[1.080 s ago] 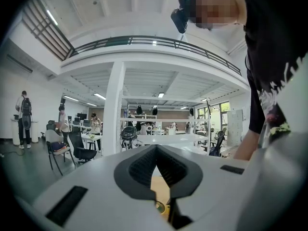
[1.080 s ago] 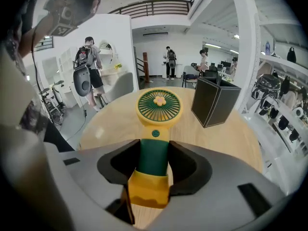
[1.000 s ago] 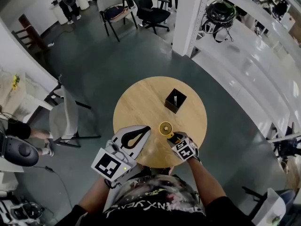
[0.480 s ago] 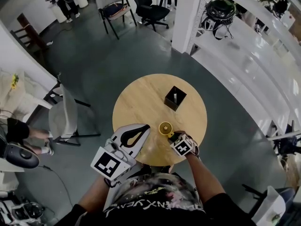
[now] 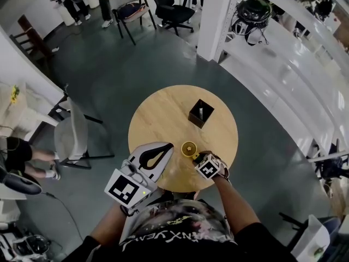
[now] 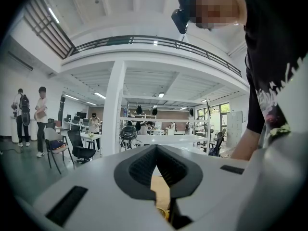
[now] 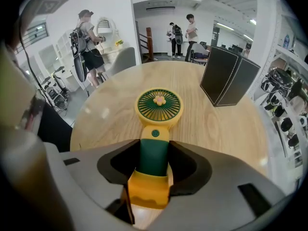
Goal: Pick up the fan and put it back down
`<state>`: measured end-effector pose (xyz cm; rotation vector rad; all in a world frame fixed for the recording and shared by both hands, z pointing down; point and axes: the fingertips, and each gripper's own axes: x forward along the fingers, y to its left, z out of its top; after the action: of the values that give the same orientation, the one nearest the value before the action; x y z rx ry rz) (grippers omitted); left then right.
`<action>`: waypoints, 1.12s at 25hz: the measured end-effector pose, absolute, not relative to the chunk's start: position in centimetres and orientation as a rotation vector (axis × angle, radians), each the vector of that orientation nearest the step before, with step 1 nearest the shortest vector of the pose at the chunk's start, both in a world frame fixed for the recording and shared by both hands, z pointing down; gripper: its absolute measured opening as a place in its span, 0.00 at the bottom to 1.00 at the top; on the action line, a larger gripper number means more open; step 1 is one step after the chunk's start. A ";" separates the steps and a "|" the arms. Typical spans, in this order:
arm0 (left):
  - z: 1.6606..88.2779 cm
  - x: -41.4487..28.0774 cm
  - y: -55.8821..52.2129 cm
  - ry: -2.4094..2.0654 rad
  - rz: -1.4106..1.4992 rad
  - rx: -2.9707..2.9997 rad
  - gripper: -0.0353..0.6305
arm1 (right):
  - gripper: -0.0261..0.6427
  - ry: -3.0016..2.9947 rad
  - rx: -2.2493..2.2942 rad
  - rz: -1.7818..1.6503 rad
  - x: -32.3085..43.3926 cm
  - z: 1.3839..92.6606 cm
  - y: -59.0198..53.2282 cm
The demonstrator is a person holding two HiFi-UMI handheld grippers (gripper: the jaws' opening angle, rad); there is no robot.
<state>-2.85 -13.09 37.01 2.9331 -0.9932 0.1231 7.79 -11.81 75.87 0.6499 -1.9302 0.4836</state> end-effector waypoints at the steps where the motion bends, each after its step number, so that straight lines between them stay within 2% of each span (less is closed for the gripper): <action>1: 37.1 -2.8 -13.1 -0.988 0.125 2.930 0.08 | 0.32 -1.930 0.650 0.485 7.8 75.9 -11.8; 28: 37.5 -2.6 -13.1 -0.985 0.152 2.928 0.08 | 0.33 -1.934 0.676 0.470 7.8 75.7 -11.8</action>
<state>-2.64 -13.13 37.47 2.9285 -0.9854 0.1523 7.76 -11.84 75.73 0.6755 -1.9342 0.4699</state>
